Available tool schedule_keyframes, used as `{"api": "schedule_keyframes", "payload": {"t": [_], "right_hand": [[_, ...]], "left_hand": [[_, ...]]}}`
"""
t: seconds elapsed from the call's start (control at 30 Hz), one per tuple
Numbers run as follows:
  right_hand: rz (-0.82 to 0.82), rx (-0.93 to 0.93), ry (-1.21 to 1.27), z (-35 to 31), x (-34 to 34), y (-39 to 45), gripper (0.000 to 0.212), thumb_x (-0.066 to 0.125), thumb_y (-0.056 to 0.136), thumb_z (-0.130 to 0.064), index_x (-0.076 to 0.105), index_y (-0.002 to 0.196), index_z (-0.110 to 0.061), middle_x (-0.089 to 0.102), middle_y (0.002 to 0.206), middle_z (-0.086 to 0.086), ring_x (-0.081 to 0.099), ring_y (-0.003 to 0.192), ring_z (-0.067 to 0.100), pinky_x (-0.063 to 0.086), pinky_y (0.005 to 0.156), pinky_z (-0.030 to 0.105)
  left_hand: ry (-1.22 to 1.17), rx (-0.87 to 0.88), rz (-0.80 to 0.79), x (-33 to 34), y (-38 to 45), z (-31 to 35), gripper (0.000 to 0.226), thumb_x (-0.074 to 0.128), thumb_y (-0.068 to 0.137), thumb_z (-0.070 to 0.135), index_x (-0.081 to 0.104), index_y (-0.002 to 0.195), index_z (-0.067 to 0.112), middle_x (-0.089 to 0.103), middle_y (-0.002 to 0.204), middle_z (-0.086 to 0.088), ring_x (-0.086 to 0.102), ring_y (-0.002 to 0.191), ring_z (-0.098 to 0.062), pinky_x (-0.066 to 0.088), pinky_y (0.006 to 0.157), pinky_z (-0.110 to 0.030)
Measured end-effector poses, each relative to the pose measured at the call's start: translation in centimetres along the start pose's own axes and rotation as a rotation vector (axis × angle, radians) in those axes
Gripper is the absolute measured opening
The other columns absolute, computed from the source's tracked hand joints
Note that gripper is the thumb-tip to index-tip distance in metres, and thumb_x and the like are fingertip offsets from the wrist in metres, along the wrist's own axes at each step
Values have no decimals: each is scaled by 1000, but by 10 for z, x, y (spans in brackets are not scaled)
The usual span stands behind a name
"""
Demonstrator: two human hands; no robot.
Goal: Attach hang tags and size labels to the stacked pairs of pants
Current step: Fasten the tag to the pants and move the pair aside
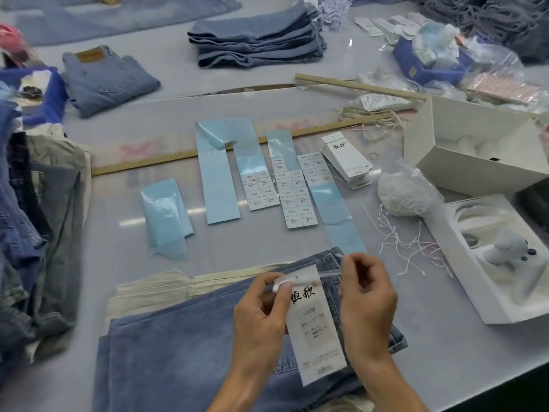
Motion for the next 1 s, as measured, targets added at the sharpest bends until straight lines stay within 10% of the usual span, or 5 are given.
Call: {"api": "schedule_keyframes", "payload": {"t": [0.1, 0.47, 1.0], "right_hand": [[216, 271, 154, 38, -22, -2, 7, 62, 100, -25, 67, 97, -20, 63, 70, -6, 55, 63, 10, 49, 55, 22], [-349, -251, -276, -20, 50, -43, 4, 66, 95, -25, 67, 98, -24, 67, 89, -13, 67, 82, 12, 55, 70, 23], [-277, -423, -487, -35, 49, -47, 6, 70, 95, -16, 65, 94, -18, 58, 82, -14, 57, 70, 4, 48, 61, 18]], "left_hand": [[-13, -53, 14, -5, 1, -10, 5, 62, 91, 40, 63, 86, 41, 79, 82, -2, 77, 77, -17, 58, 57, -25], [143, 92, 53, -12, 2, -2, 6, 62, 95, 43, 66, 97, 39, 74, 75, 2, 70, 64, -13, 55, 52, -27], [187, 193, -58, -4, -3, 3, 21, 62, 97, 40, 67, 117, 46, 77, 98, 14, 76, 89, -10, 64, 67, -33]]}}
Point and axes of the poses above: each hand's wrist, its own y-axis towards the middle knuckle, its own x-axis out of the palm, z = x × y, the point moved 10 cm from there along y, towards the middle knuckle
